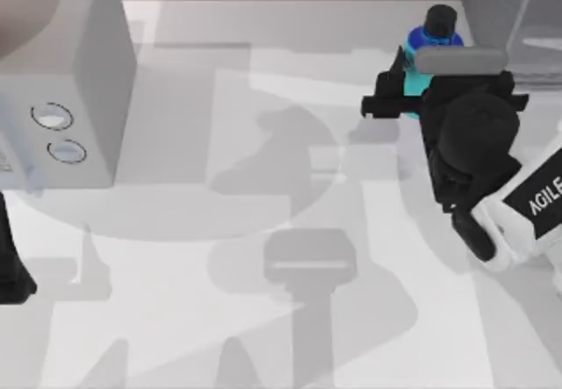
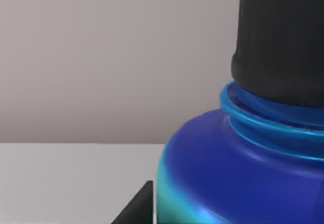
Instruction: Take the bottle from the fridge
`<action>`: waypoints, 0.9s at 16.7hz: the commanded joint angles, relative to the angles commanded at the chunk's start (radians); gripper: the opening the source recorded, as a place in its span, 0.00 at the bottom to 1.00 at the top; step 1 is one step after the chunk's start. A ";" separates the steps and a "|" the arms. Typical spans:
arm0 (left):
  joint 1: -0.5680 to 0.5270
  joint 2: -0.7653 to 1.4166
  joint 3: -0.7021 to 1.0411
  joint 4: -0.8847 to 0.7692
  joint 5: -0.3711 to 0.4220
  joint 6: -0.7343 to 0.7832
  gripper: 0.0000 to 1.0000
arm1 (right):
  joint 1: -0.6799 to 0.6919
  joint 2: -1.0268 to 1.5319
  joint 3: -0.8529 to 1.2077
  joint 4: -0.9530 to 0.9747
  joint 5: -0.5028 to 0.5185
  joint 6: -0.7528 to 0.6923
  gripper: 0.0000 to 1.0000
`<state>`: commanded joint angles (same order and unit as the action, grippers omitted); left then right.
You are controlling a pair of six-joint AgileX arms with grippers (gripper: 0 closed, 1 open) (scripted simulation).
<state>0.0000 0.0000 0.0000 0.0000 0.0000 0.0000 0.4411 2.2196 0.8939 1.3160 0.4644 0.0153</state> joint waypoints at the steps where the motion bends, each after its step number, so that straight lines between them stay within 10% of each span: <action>1: 0.000 0.000 0.000 0.000 0.000 0.000 1.00 | -0.010 0.026 0.031 0.000 -0.008 -0.001 0.00; 6: 0.000 0.000 0.000 0.000 0.000 0.000 1.00 | -0.021 0.056 0.063 0.001 -0.017 -0.003 0.00; 15: 0.000 0.000 0.000 0.000 0.000 0.000 1.00 | -0.021 0.056 0.063 0.001 -0.017 -0.003 0.68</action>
<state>0.0000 0.0000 0.0000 0.0000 0.0000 0.0000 0.4201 2.2759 0.9565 1.3165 0.4479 0.0123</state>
